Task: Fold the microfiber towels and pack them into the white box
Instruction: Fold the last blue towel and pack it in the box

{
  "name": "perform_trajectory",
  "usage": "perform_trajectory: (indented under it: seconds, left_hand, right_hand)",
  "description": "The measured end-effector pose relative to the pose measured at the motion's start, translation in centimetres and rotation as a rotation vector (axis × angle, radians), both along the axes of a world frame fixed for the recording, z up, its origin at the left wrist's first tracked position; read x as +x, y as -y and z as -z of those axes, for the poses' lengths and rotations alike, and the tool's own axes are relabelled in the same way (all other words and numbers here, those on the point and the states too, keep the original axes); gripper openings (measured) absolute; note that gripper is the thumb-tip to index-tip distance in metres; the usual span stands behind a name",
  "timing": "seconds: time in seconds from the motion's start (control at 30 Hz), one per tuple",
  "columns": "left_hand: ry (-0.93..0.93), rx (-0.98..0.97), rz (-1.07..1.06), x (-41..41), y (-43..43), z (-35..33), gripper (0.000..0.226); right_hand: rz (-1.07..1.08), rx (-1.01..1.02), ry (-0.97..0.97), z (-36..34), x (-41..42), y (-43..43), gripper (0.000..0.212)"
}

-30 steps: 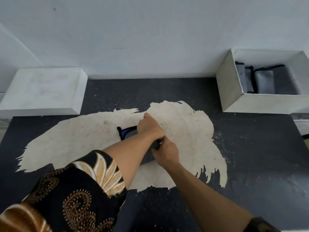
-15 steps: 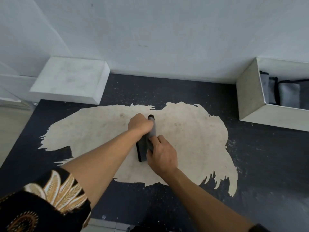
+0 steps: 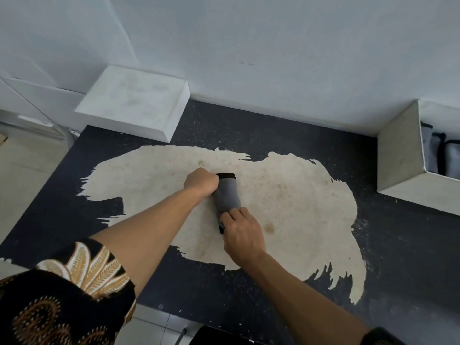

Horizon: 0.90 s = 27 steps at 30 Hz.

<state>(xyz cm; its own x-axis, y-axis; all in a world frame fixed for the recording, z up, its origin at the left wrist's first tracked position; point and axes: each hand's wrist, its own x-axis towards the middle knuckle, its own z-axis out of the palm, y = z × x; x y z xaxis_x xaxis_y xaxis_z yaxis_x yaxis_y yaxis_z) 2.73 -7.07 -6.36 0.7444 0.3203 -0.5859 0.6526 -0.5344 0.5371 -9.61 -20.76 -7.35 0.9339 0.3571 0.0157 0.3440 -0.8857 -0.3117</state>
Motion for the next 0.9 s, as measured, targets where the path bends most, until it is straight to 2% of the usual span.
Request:
perform_trajectory:
  seconds: [0.27, 0.4, 0.47, 0.5, 0.57, 0.6, 0.7, 0.8, 0.9]
  left_hand:
    - [-0.039, 0.079, 0.108, -0.3, -0.6, 0.6, 0.030]
    - [0.028, 0.160, 0.159, -1.2, -0.7, 0.4, 0.019]
    - [0.221, 0.255, 0.132, -3.0, 0.1, -0.2, 0.021]
    - [0.412, 0.322, 0.152, -4.1, 0.6, -0.4, 0.021]
    - [0.736, 0.357, 0.360, -6.5, 1.8, -0.1, 0.020]
    - [0.786, 0.322, 0.492, -7.2, 2.0, 0.5, 0.026]
    - [0.609, 0.335, 0.768, -7.3, 0.8, 2.7, 0.053]
    - [0.539, 0.568, 1.046, -7.1, -1.0, 3.2, 0.056]
    - [0.424, 0.618, 1.051, -7.5, -1.5, 3.2, 0.061]
  right_hand:
    - [-0.056, -0.055, -0.023, 0.0, -0.4, 0.7, 0.019]
    - [-0.061, -0.035, -0.001, -0.2, -0.5, 0.7, 0.040]
    - [-0.066, -0.044, 0.006, 0.1, -0.3, 0.6, 0.035]
    - [-0.065, -0.048, 0.005, 0.3, -0.2, 0.5, 0.028]
    - [-0.053, -0.052, 0.006, 0.4, 0.0, 0.4, 0.013]
    - [-0.055, -0.054, 0.008, 0.4, -0.1, 0.4, 0.009]
    - [-0.107, -0.030, 0.031, 0.9, -0.5, 0.9, 0.013]
    - [-0.145, -0.002, 0.047, 1.0, -0.6, 1.7, 0.025]
    - [-0.128, 0.000, 0.076, 1.0, -0.5, 1.8, 0.026]
